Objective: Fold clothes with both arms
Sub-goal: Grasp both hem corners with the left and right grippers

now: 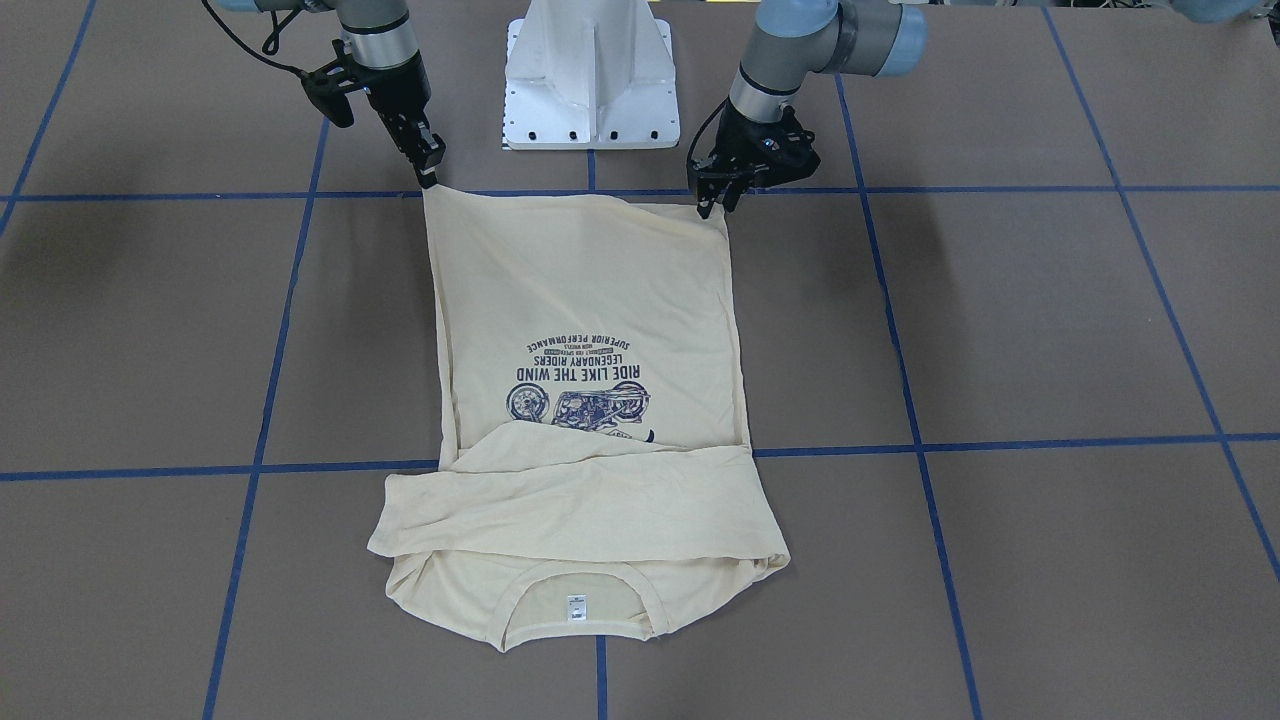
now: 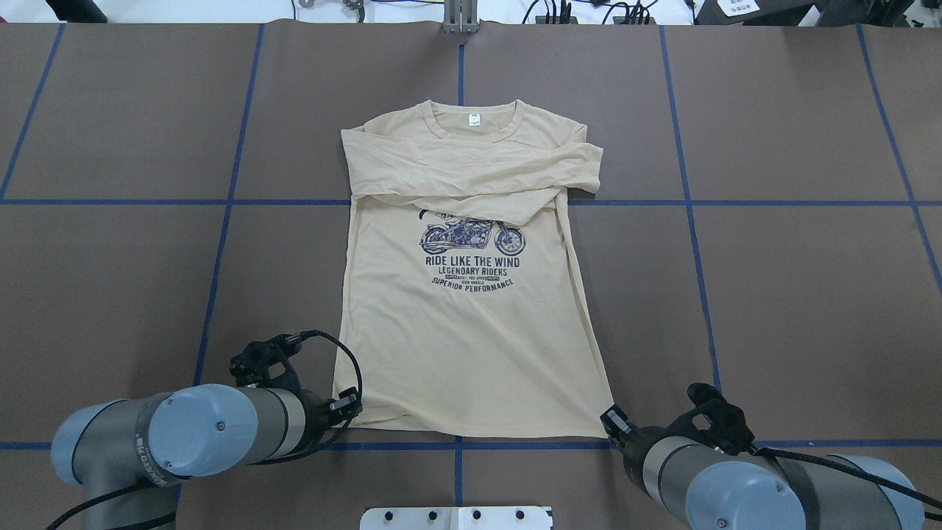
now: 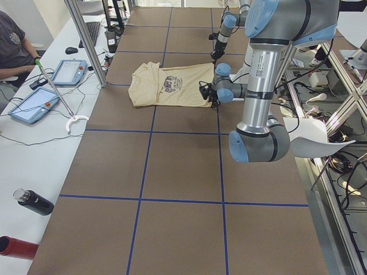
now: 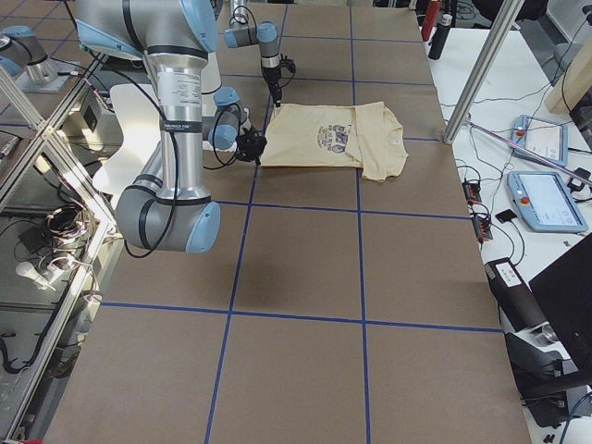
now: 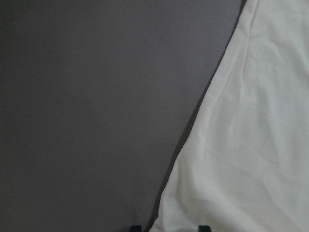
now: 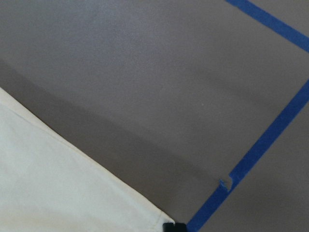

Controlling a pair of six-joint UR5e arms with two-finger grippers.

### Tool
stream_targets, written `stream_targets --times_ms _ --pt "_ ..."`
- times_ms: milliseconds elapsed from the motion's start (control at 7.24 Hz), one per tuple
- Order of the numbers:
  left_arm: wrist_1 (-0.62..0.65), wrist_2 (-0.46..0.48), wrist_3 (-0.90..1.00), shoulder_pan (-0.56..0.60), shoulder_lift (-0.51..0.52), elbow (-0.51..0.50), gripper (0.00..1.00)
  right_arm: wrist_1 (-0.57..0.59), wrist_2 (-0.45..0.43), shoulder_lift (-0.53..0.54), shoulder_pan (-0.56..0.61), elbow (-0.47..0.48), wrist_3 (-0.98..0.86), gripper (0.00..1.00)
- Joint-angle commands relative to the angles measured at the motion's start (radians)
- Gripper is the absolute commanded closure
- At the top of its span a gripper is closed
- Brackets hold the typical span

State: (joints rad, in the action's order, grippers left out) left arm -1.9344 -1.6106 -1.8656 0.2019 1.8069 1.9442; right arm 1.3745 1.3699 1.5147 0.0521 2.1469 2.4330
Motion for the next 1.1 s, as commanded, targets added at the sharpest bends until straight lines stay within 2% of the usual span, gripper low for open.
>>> stream_targets --times_ms 0,138,552,691,967 --pt "0.0 0.0 -0.003 -0.002 -0.001 0.001 0.8 0.0 0.0 -0.001 0.0 0.001 0.0 1.0" --pt "0.002 0.0 -0.007 -0.001 -0.001 0.004 1.0 0.0 0.0 -0.002 0.0 0.001 0.0 1.0" --pt "0.076 -0.009 -0.007 -0.002 -0.015 0.088 1.0 -0.002 0.0 0.001 0.002 0.007 0.001 1.0" --pt "0.103 -0.012 -0.007 -0.005 -0.027 0.131 1.0 0.0 0.0 0.007 0.002 0.034 0.001 1.0" --pt "0.115 -0.098 -0.029 -0.004 -0.056 0.235 1.0 0.002 0.015 0.062 -0.018 0.117 0.003 1.0"
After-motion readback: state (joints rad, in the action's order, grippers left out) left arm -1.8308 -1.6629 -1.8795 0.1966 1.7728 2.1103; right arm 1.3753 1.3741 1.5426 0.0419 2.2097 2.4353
